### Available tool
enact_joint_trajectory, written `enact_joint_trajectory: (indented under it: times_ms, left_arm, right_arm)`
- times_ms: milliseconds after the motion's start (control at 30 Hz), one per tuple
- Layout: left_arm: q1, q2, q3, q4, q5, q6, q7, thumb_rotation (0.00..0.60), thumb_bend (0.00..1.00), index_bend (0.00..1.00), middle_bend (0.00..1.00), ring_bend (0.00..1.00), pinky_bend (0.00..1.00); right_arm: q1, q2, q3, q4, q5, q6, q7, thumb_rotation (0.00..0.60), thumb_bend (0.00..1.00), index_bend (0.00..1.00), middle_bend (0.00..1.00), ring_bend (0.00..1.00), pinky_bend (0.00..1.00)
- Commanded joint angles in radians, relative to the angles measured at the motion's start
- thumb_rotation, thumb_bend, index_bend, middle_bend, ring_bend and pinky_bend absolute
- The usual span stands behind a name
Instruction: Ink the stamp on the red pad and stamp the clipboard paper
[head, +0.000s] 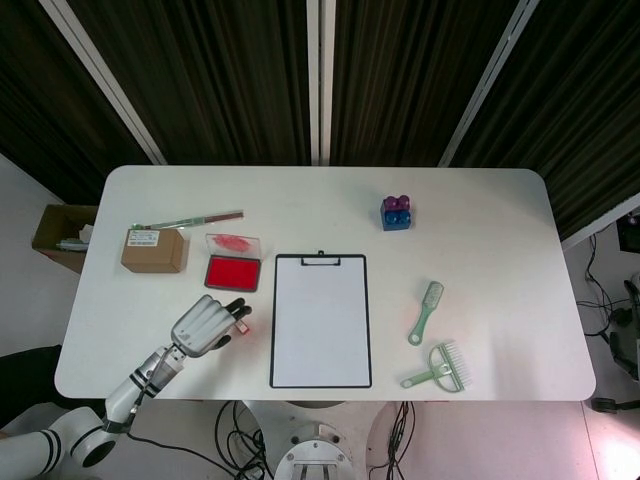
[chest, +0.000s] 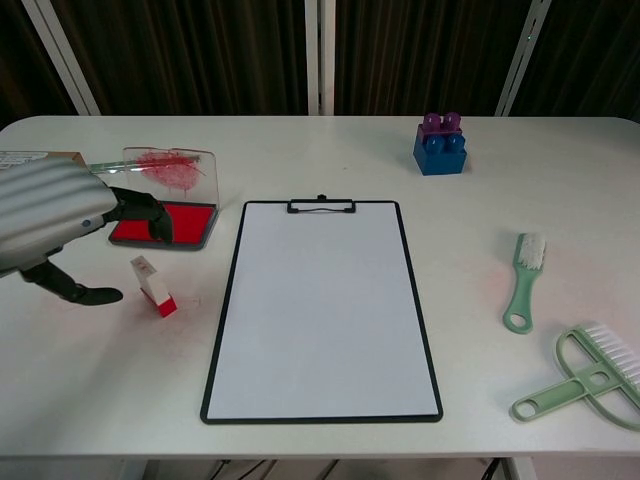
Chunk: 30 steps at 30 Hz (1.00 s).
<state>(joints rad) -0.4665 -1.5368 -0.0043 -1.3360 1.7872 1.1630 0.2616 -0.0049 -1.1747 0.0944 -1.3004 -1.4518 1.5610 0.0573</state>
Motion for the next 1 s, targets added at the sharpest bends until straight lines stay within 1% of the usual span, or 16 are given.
enact_joint_trajectory:
  times_ms: [33,233,467,633,1000]
  left_arm:
    - [-0.021,-0.007,0.005,0.018,0.002,-0.017,0.006,0.600,0.16,0.37,0.38,0.96,1.00]
    - [-0.051,-0.019,0.006,0.053,-0.018,-0.045,0.007,0.600,0.18,0.40,0.42,0.96,1.00]
    - [-0.057,-0.032,0.024,0.069,-0.032,-0.042,-0.013,0.600,0.22,0.46,0.46,0.97,1.00]
    - [-0.066,-0.046,0.028,0.077,-0.031,-0.026,-0.025,0.600,0.22,0.47,0.47,0.97,1.00]
    - [-0.070,-0.051,0.038,0.083,-0.057,-0.024,-0.007,0.600,0.30,0.49,0.49,0.97,1.00]
  right_arm:
    - [0.000,0.000,0.003,0.004,0.002,-0.001,0.005,0.600,0.36,0.00,0.00,0.00,0.00]
    - [-0.001,0.004,0.005,0.002,0.001,0.001,0.009,0.600,0.36,0.00,0.00,0.00,0.00]
    - [-0.001,-0.003,0.009,0.014,0.011,-0.007,0.017,0.600,0.36,0.00,0.00,0.00,0.00]
    - [0.001,-0.011,0.008,0.020,0.009,-0.010,0.017,0.600,0.37,0.00,0.00,0.00,0.00]
    - [-0.001,-0.015,0.007,0.029,0.017,-0.021,0.016,0.600,0.37,0.00,0.00,0.00,0.00]
